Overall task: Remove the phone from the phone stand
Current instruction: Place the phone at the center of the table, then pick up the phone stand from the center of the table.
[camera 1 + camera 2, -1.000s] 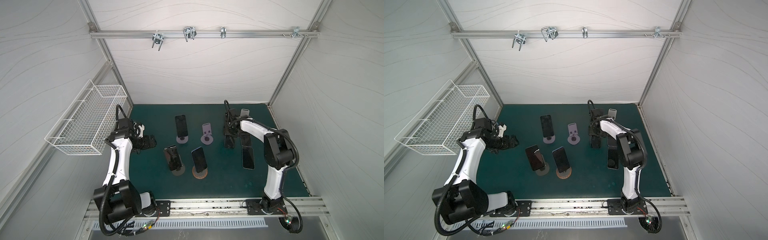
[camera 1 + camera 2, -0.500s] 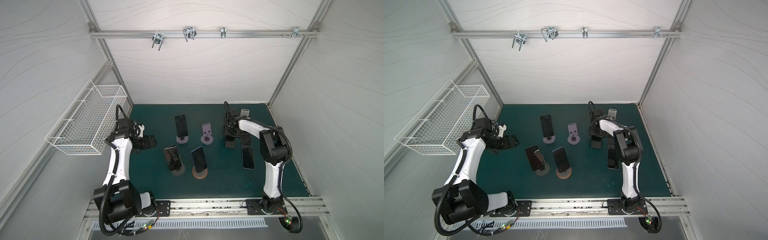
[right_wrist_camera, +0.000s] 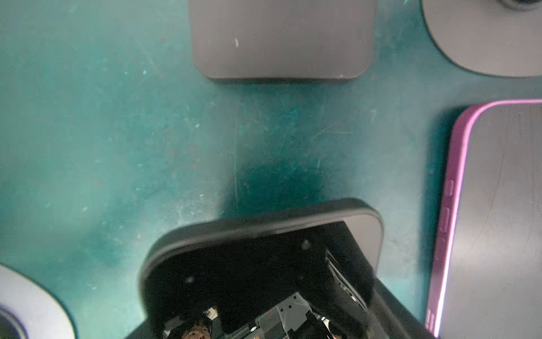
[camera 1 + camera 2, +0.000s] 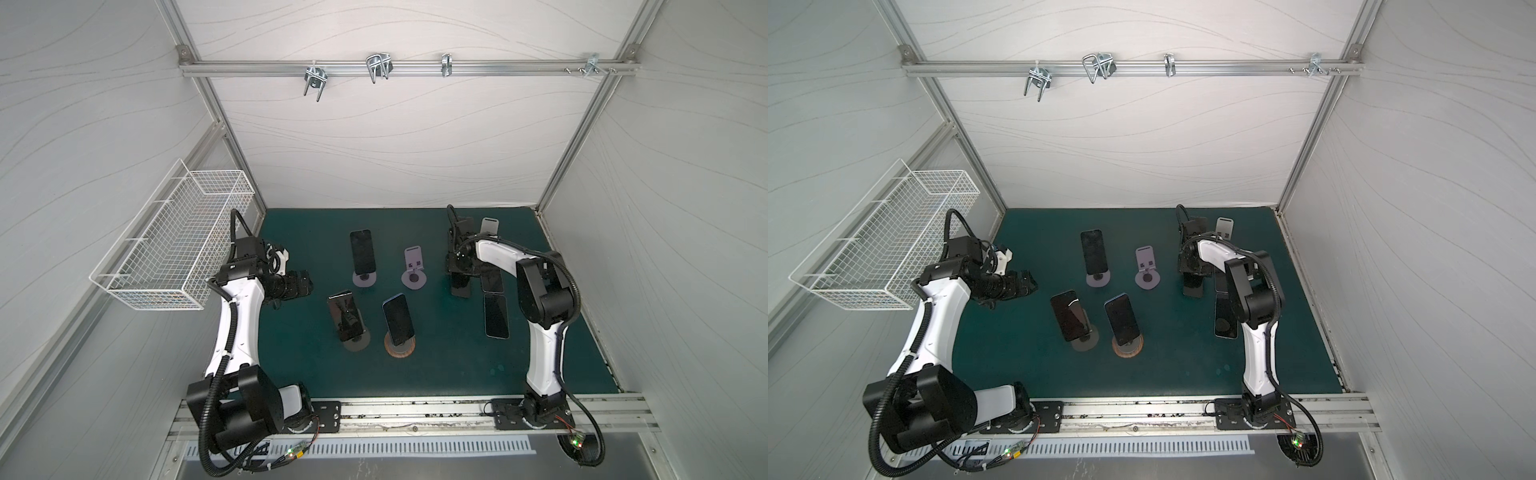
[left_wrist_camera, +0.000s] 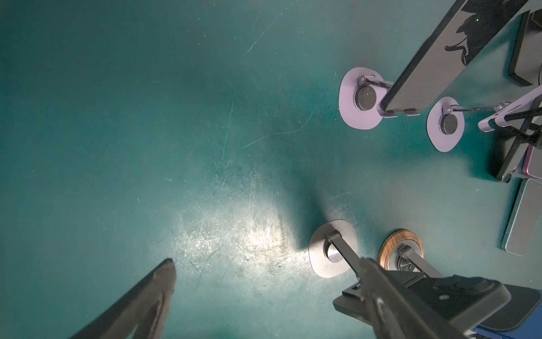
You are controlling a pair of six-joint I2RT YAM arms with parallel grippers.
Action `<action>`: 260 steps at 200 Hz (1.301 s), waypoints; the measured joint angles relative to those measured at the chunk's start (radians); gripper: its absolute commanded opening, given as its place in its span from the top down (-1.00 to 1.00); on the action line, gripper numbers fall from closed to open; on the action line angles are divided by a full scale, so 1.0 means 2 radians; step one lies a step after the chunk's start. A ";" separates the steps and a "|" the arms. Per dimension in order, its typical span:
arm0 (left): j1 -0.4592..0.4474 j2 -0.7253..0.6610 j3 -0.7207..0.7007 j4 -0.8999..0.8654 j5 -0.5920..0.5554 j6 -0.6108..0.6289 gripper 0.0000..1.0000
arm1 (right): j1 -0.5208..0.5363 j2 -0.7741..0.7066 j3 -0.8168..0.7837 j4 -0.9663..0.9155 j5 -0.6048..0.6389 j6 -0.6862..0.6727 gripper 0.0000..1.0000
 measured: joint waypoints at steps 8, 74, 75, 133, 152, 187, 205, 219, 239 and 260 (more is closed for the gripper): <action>0.000 0.000 0.000 0.000 0.000 0.000 -0.98 | 0.000 0.000 0.000 0.000 -0.001 0.000 -0.58; 0.000 -0.007 0.000 0.000 0.000 0.000 -0.98 | 0.000 -0.001 0.004 -0.004 -0.012 -0.009 -0.69; 0.000 -0.007 0.000 0.000 0.000 0.000 -0.98 | 0.000 -0.001 0.004 -0.005 -0.012 -0.009 -0.69; 0.000 -0.008 0.000 0.000 0.000 0.000 -0.99 | 0.000 -0.051 0.023 -0.035 -0.028 -0.012 -0.78; 0.000 -0.008 0.000 0.000 0.000 0.000 -0.99 | 0.005 -0.089 0.034 -0.045 -0.030 -0.021 -0.80; 0.000 -0.008 0.000 0.000 0.000 0.000 -0.99 | 0.034 -0.160 0.042 -0.065 -0.025 -0.040 -0.83; 0.000 -0.008 0.000 -0.001 0.000 0.000 -0.99 | 0.070 -0.188 0.042 -0.079 -0.018 -0.048 -0.85; 0.000 -0.007 0.000 -0.004 0.000 0.000 -0.99 | 0.101 -0.204 0.042 -0.089 -0.014 -0.053 -0.86; 0.000 -0.007 0.001 -0.006 0.000 0.000 -0.99 | 0.145 -0.226 0.041 -0.104 -0.013 -0.059 -0.87; 0.000 -0.006 0.006 -0.009 0.000 0.000 -0.99 | 0.186 -0.242 0.041 -0.118 -0.015 -0.062 -0.88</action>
